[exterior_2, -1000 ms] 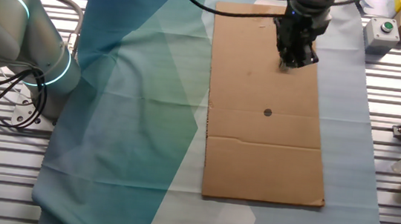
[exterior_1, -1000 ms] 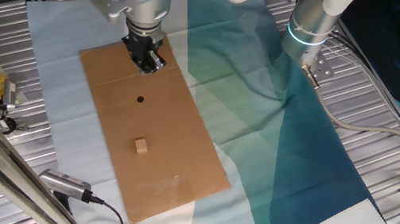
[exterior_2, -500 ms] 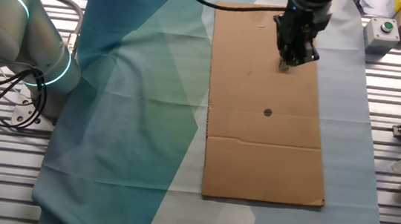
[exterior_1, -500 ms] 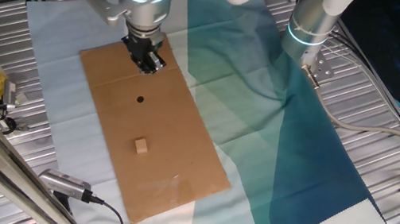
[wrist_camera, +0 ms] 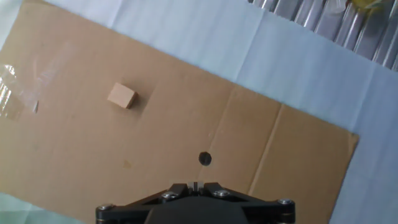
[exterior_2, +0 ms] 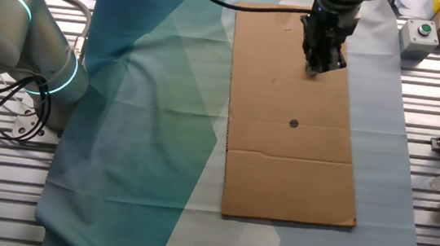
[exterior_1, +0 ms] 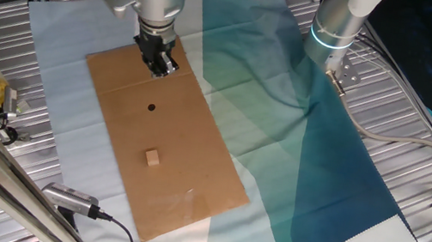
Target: Grab the block and place it at the designated location
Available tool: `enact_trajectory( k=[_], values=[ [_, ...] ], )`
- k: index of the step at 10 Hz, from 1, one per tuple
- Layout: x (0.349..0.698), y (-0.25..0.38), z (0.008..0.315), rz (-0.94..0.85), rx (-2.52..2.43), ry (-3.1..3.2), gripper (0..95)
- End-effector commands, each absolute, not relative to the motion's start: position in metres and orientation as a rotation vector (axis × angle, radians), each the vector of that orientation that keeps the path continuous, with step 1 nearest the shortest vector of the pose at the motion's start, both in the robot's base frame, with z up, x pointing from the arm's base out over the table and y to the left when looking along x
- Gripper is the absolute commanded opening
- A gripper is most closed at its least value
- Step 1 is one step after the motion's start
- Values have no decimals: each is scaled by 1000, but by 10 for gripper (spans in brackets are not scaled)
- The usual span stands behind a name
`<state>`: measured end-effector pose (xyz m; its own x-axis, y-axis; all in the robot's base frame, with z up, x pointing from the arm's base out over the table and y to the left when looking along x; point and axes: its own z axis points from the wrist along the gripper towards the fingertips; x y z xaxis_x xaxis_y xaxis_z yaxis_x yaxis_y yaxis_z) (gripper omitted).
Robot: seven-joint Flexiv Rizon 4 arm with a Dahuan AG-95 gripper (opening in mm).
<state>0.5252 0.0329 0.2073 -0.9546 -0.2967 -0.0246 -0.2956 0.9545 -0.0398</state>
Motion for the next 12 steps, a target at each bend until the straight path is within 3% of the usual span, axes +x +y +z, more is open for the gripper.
enact_trajectory(
  k=[1, 12],
  values=[
    [524, 33, 208, -74, -447, 3095, 0],
    [524, 33, 208, -69, -400, 3154, 0]
  ],
)
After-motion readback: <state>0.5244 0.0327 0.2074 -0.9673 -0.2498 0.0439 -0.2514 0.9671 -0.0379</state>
